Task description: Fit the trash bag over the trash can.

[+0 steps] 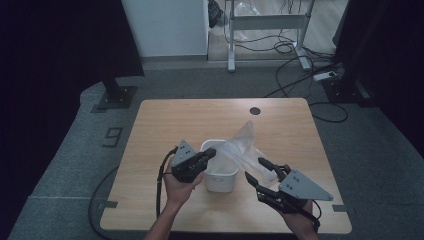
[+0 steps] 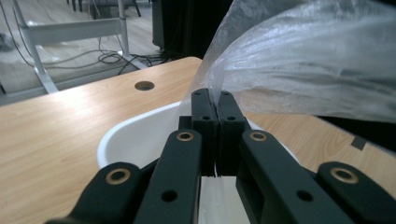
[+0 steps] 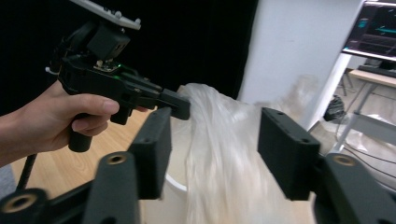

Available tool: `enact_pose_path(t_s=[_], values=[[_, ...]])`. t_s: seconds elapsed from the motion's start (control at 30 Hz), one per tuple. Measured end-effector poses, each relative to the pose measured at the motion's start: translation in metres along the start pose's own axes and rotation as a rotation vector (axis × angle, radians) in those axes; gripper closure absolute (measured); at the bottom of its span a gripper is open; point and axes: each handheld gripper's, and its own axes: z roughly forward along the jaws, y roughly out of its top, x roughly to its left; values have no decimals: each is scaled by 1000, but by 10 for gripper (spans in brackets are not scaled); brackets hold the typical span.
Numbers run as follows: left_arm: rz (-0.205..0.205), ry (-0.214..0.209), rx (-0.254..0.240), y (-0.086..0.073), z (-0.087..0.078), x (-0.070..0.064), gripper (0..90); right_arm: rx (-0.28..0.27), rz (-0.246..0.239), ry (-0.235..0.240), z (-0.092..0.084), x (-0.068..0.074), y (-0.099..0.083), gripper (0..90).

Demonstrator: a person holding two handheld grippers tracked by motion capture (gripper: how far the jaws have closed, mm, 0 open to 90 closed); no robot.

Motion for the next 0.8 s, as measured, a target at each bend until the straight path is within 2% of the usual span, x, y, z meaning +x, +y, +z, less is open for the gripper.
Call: enact_pose_path(t_s=[0.1,0.17,0.2,0.33,0.47,0.57,0.6,0.8], values=[[-17,5,0,-5,-2,4,888,-3,7,-18,-6,0,-3,369],[-23,7,1,-6,-3,6,888,-7,22,-31,-9,-1,-7,355],[-25,8,2,-7,-3,6,888,-3,44,-43,-10,-2,-10,320],[-32,11,2,-8,-2,9,888,-1,75,-47,-11,-5,-16,304],[-43,20,4,-9,-1,12,888,5,84,-55,-14,-6,-21,283],[-60,25,6,-11,0,15,888,-6,97,-75,-21,-7,-25,277],[-54,28,9,-12,0,14,889,-6,111,-79,-24,-8,-27,269],[-55,26,13,-14,1,13,888,22,131,-55,-24,-9,-36,274]])
